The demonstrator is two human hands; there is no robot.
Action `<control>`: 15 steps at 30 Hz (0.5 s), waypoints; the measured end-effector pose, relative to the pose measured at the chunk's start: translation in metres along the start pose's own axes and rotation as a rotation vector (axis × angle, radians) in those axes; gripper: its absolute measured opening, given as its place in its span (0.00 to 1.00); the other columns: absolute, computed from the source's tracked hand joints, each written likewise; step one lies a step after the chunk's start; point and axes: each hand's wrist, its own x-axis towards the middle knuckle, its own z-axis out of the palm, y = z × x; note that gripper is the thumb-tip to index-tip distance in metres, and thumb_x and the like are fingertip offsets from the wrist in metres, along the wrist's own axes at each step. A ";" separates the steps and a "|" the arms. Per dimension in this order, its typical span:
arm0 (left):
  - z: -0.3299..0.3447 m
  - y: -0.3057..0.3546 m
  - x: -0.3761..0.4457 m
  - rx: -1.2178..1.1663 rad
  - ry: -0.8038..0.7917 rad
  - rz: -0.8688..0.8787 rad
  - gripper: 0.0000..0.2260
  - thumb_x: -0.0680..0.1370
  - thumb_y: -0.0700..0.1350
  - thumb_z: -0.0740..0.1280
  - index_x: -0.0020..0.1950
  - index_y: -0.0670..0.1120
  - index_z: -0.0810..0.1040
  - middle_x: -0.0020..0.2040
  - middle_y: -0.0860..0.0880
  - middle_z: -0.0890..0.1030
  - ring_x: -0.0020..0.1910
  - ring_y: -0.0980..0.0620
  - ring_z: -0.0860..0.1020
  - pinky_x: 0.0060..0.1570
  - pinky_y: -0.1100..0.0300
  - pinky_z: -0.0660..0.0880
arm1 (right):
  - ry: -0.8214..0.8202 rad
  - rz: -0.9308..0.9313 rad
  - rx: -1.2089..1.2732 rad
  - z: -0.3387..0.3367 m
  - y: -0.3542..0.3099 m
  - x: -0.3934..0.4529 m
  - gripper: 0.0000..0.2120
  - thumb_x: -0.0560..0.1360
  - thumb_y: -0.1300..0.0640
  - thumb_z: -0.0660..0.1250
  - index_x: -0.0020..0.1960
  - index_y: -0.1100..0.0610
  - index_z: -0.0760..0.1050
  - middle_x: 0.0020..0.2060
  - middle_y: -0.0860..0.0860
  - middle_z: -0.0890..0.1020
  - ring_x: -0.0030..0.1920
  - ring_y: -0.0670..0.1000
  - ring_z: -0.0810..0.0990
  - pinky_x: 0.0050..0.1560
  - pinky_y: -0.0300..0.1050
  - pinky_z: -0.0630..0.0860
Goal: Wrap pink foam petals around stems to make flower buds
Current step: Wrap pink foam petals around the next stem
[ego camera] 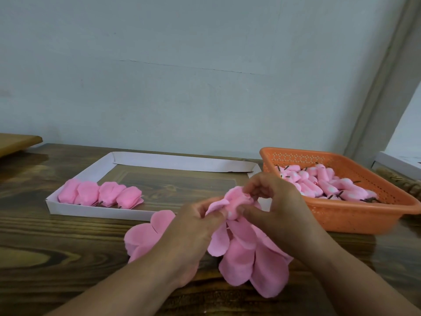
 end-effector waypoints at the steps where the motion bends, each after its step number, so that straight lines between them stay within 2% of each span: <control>1: 0.000 0.000 0.000 0.005 0.000 0.000 0.14 0.79 0.42 0.63 0.45 0.59 0.84 0.45 0.52 0.86 0.46 0.55 0.83 0.48 0.60 0.76 | -0.008 0.001 0.026 0.000 0.001 0.000 0.16 0.66 0.62 0.74 0.43 0.45 0.72 0.39 0.44 0.78 0.45 0.38 0.74 0.44 0.27 0.71; 3: -0.001 0.000 0.000 0.002 0.012 -0.004 0.13 0.78 0.41 0.65 0.44 0.58 0.85 0.45 0.50 0.86 0.45 0.54 0.83 0.46 0.61 0.78 | -0.052 0.000 0.039 -0.001 0.002 0.001 0.18 0.67 0.62 0.74 0.44 0.41 0.71 0.39 0.44 0.78 0.44 0.39 0.75 0.44 0.28 0.72; 4: -0.001 0.000 0.000 -0.006 0.015 -0.007 0.12 0.78 0.41 0.66 0.45 0.56 0.85 0.45 0.49 0.86 0.45 0.53 0.83 0.46 0.61 0.78 | -0.080 -0.010 0.026 -0.002 0.003 0.001 0.16 0.67 0.60 0.74 0.42 0.42 0.73 0.38 0.44 0.79 0.43 0.40 0.76 0.43 0.30 0.72; 6: -0.002 0.001 0.001 -0.025 0.009 -0.010 0.10 0.77 0.40 0.66 0.48 0.51 0.85 0.48 0.46 0.85 0.49 0.48 0.83 0.50 0.56 0.77 | -0.134 -0.027 0.015 -0.004 0.004 0.002 0.09 0.67 0.58 0.73 0.37 0.46 0.76 0.36 0.45 0.79 0.40 0.41 0.76 0.41 0.31 0.72; 9: -0.002 0.003 0.000 -0.048 0.030 -0.036 0.08 0.77 0.39 0.66 0.49 0.47 0.84 0.49 0.45 0.85 0.52 0.45 0.82 0.52 0.53 0.77 | -0.173 -0.048 0.064 -0.007 0.006 0.002 0.06 0.67 0.58 0.74 0.39 0.49 0.80 0.37 0.46 0.81 0.39 0.42 0.78 0.41 0.33 0.74; 12: -0.001 0.005 -0.001 -0.056 0.042 -0.086 0.08 0.78 0.41 0.66 0.49 0.47 0.85 0.48 0.46 0.85 0.52 0.45 0.82 0.55 0.52 0.76 | -0.151 -0.044 0.118 -0.004 0.006 0.001 0.06 0.67 0.58 0.74 0.39 0.47 0.80 0.37 0.46 0.81 0.37 0.44 0.79 0.38 0.39 0.77; 15: -0.002 0.006 -0.002 -0.069 0.093 -0.130 0.09 0.78 0.42 0.66 0.46 0.48 0.86 0.46 0.46 0.86 0.53 0.45 0.82 0.59 0.48 0.75 | -0.085 0.010 0.185 0.004 0.007 0.000 0.04 0.68 0.57 0.74 0.40 0.51 0.80 0.36 0.51 0.82 0.37 0.51 0.81 0.36 0.46 0.78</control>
